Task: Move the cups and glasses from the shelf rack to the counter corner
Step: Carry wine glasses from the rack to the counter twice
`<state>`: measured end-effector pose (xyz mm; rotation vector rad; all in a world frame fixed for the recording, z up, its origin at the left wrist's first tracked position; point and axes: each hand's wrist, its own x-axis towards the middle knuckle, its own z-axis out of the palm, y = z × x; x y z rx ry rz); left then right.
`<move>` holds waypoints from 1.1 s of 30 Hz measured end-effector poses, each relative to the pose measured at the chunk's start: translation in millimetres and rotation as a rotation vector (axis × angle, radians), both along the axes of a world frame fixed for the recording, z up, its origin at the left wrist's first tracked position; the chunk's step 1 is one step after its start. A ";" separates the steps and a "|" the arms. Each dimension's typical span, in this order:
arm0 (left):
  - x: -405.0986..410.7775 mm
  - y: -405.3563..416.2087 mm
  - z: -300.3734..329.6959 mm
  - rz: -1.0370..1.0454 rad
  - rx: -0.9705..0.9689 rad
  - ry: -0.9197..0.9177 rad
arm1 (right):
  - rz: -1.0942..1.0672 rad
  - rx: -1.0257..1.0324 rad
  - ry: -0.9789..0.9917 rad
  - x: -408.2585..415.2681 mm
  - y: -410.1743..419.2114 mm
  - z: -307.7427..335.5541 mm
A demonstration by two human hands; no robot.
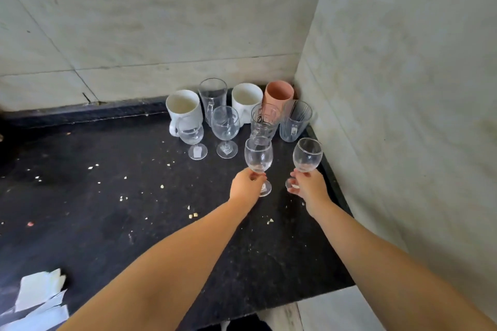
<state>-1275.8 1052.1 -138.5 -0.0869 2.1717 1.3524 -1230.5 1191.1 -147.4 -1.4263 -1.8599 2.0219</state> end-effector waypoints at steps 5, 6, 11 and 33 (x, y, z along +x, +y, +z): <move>-12.3 22.2 -7.0 -0.006 -0.016 0.017 | -0.005 -0.013 0.079 -19.2 18.3 -18.2; -13.4 26.6 -10.6 -0.008 -0.030 0.003 | -0.006 -0.012 0.101 -21.0 20.9 -23.2; -13.9 37.5 -24.0 -0.021 -0.073 -0.022 | 0.008 -0.013 0.151 -24.6 23.8 -33.3; -14.3 5.1 -20.9 0.010 -0.079 0.085 | -0.026 0.040 0.143 -1.3 13.5 -23.1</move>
